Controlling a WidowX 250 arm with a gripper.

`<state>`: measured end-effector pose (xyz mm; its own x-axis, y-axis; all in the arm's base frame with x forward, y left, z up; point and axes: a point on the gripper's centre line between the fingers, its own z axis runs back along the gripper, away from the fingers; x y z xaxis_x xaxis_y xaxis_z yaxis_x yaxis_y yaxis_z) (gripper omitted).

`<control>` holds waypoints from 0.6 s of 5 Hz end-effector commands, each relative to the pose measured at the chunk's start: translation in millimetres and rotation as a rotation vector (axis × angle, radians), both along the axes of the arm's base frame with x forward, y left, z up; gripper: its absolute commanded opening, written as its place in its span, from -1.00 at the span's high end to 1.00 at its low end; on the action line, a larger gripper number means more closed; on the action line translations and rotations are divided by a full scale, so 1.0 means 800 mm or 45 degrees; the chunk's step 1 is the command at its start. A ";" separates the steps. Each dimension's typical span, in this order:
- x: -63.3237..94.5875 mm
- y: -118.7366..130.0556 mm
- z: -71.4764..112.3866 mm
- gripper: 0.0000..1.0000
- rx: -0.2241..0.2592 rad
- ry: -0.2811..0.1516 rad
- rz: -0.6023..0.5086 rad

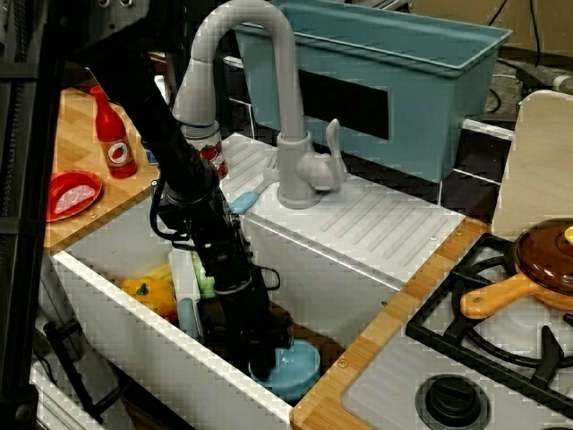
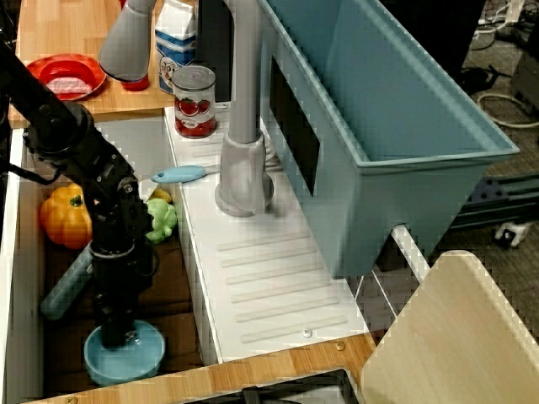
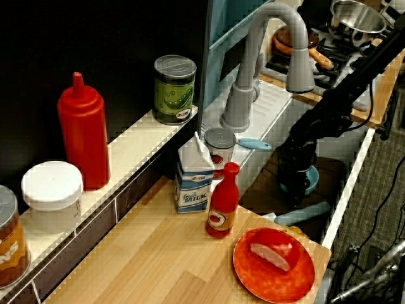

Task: Lift bowl

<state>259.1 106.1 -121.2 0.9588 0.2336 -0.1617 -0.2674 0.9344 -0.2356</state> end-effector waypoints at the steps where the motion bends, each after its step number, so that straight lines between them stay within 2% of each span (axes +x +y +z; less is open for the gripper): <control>1: 0.014 -0.017 0.092 1.00 -0.121 -0.116 -0.077; 3: 0.023 -0.033 0.159 1.00 -0.279 -0.156 -0.102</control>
<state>268.5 70.6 -13.9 0.9791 0.1312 -0.1553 -0.1907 0.8576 -0.4777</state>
